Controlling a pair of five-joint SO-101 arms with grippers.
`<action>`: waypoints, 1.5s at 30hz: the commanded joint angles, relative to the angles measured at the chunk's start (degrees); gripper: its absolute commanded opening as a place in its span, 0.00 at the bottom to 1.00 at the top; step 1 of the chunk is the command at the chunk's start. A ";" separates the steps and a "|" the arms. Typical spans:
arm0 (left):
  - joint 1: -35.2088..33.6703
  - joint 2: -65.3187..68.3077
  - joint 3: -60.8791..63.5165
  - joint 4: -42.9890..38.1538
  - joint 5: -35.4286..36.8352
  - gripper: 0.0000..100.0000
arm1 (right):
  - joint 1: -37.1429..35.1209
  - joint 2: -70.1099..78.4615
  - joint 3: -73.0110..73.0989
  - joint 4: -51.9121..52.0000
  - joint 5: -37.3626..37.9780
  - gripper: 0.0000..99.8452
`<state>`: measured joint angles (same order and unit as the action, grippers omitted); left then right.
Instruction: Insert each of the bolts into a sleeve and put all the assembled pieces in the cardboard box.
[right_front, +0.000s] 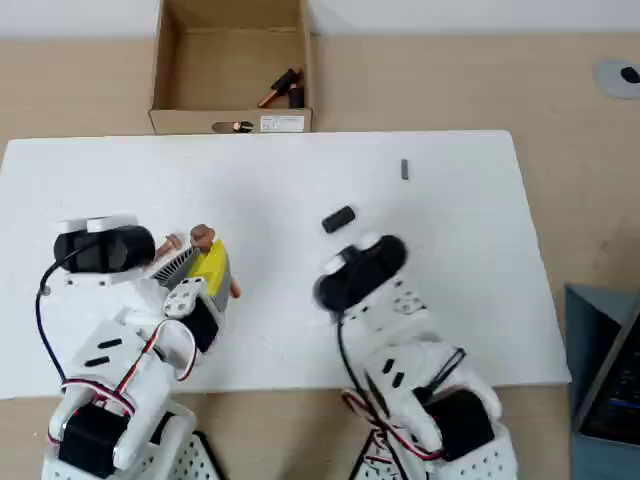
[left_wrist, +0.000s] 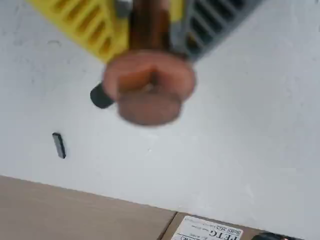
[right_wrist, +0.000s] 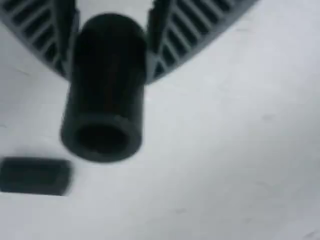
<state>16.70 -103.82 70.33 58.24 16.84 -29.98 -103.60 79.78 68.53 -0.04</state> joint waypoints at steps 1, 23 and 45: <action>0.18 -0.84 -0.79 -3.08 2.20 0.00 | -5.49 -6.73 -0.04 -1.49 -0.18 0.01; 7.38 -0.66 -0.18 -7.91 13.27 0.00 | -19.21 -6.81 1.19 -7.03 2.11 0.01; 13.19 -0.66 0.44 -1.41 12.84 0.00 | -18.95 -6.81 1.10 -7.65 2.11 0.01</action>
<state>26.99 -104.35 72.97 54.11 29.41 -48.44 -103.60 81.36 62.64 1.89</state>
